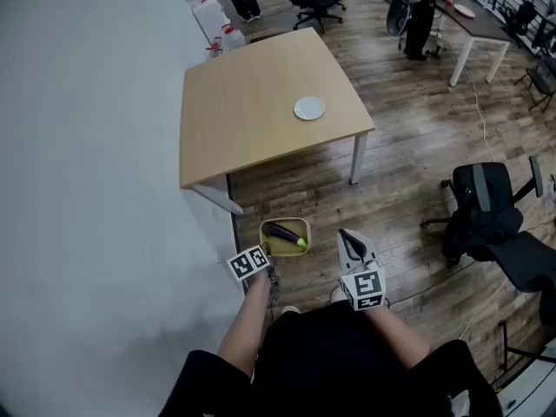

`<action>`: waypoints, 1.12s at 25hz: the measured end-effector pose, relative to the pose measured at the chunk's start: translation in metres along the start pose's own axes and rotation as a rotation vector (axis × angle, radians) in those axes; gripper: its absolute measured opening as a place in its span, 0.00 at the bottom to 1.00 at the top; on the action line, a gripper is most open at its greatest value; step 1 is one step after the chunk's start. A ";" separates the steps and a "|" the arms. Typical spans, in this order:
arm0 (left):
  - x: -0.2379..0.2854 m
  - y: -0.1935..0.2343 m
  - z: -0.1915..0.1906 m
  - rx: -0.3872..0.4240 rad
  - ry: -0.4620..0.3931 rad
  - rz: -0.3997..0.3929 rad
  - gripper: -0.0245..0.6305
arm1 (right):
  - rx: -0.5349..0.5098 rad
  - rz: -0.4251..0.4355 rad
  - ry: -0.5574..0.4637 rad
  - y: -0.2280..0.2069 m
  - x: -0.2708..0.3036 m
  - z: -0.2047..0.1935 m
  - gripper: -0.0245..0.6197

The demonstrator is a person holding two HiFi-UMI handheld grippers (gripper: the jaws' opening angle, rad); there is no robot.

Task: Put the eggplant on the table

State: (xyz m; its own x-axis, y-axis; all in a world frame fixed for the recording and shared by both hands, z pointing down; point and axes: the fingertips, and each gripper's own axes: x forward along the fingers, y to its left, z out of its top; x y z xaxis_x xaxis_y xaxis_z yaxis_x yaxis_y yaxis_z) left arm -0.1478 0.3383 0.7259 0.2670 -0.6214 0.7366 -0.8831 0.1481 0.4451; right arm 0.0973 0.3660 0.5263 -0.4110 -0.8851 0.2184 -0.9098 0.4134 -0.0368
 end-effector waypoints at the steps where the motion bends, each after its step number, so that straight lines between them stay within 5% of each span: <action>1: 0.000 -0.001 0.001 -0.004 -0.004 0.000 0.07 | 0.007 -0.007 -0.003 -0.004 0.001 0.000 0.13; 7: 0.001 -0.010 0.006 -0.015 -0.024 0.003 0.07 | 0.089 0.018 -0.003 -0.017 0.005 -0.005 0.13; 17: 0.008 -0.017 0.008 -0.045 -0.034 0.019 0.07 | 0.078 0.076 0.018 -0.021 0.016 -0.012 0.13; 28: 0.061 -0.024 0.048 -0.036 0.006 0.007 0.07 | 0.050 0.028 0.077 -0.061 0.059 -0.011 0.13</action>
State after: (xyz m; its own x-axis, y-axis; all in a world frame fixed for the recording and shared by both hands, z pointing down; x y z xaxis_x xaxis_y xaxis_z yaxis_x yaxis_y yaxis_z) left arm -0.1284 0.2599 0.7356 0.2631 -0.6160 0.7426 -0.8707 0.1800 0.4578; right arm 0.1286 0.2907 0.5520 -0.4320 -0.8538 0.2906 -0.9007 0.4245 -0.0920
